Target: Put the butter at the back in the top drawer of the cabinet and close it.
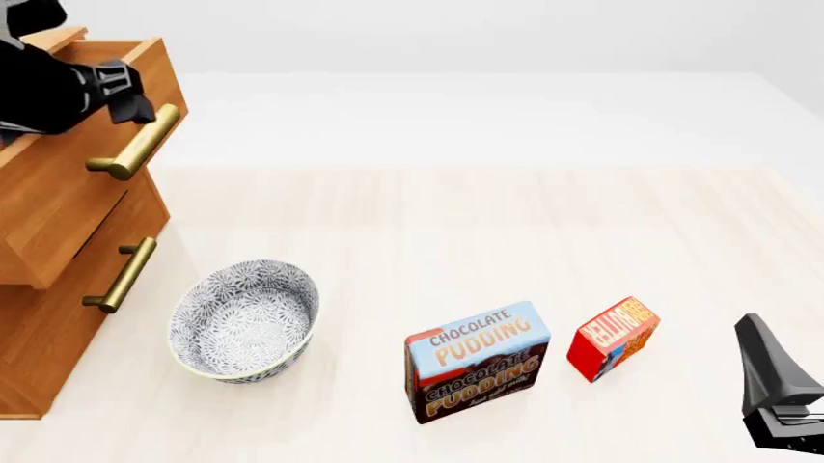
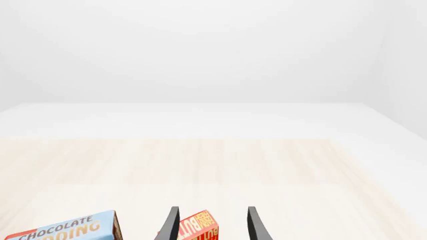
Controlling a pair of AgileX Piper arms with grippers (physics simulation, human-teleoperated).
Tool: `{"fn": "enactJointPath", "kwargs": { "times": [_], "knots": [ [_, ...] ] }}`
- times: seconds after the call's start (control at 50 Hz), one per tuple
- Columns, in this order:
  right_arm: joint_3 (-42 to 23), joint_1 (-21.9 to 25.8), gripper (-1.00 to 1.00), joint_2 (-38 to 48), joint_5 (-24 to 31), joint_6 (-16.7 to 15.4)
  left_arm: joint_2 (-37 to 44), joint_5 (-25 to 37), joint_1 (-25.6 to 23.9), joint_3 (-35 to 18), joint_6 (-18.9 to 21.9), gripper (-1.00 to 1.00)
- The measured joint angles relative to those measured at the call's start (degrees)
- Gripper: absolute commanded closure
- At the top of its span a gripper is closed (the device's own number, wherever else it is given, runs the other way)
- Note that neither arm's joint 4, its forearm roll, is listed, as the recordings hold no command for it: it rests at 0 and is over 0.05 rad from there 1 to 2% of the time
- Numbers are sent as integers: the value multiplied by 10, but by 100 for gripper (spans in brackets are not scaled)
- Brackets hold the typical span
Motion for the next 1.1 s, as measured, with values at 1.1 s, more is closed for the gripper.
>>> {"fn": "enactJointPath", "kwargs": {
  "times": [1.1],
  "knots": [
    [0,0,-100,0,0,0,3,-17,-19,7,10,-100]
  ]
}}
